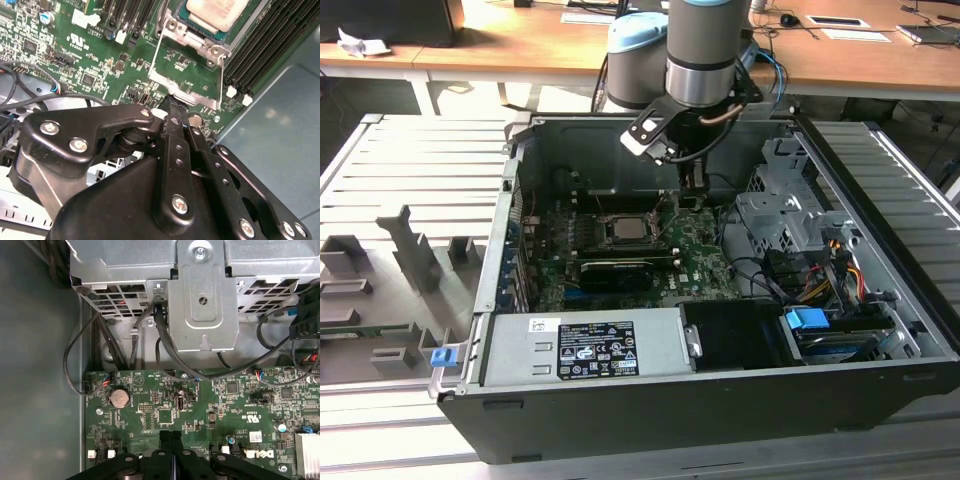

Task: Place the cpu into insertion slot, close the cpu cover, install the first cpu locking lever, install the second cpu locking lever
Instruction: 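Close the cpu cover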

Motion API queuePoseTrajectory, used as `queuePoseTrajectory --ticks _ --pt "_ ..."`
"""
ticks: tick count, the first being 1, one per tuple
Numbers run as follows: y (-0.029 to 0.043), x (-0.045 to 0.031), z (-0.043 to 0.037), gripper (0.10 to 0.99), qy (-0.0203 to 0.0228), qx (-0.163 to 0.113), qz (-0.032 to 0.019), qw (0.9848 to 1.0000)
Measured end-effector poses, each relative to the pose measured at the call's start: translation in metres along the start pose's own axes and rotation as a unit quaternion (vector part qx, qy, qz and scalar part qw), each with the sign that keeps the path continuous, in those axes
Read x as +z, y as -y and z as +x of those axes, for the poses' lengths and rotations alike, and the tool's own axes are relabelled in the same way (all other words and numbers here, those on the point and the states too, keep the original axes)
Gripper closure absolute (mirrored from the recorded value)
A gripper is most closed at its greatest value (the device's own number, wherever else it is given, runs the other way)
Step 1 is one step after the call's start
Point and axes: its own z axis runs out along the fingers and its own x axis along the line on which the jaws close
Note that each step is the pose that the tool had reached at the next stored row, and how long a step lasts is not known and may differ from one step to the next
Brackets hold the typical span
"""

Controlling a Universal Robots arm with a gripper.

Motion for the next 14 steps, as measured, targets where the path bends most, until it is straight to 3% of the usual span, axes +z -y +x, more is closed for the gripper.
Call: queuePoseTrajectory --ticks 14 --pt "0.0106 -0.0010 -0.0003 0.980 0.0000 0.000 0.0000 1.0000"
